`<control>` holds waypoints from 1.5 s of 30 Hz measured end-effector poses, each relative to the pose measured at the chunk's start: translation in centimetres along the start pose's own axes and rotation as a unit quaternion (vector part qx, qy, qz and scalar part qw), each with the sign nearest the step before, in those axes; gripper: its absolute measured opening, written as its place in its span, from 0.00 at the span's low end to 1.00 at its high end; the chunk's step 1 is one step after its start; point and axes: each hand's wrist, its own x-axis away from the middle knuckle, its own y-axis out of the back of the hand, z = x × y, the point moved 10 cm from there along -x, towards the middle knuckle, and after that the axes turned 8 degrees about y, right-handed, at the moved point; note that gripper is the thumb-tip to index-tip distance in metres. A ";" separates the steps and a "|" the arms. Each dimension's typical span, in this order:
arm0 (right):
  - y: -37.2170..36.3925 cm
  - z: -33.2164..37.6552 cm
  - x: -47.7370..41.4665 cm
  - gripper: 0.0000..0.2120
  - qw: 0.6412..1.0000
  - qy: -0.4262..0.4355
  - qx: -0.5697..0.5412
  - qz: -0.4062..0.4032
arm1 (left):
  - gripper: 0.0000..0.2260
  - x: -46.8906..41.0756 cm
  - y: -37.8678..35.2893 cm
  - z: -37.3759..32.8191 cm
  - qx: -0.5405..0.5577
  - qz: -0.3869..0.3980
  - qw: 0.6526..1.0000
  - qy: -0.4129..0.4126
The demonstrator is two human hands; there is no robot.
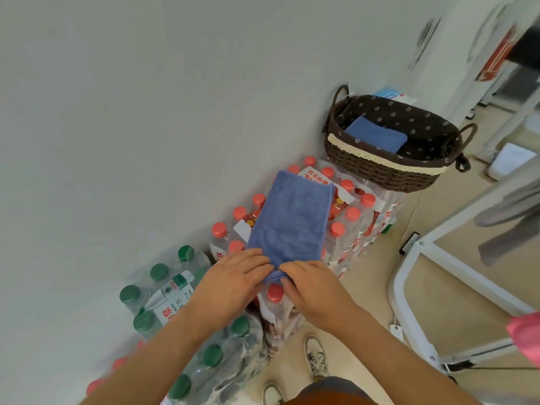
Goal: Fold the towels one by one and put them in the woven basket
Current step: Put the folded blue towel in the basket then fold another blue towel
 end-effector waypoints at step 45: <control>1.5 -8.2 -12.3 0.09 0.991 -0.044 0.028 0.124 | 0.14 -7.4 -3.0 12.1 0.009 0.101 0.927 0.360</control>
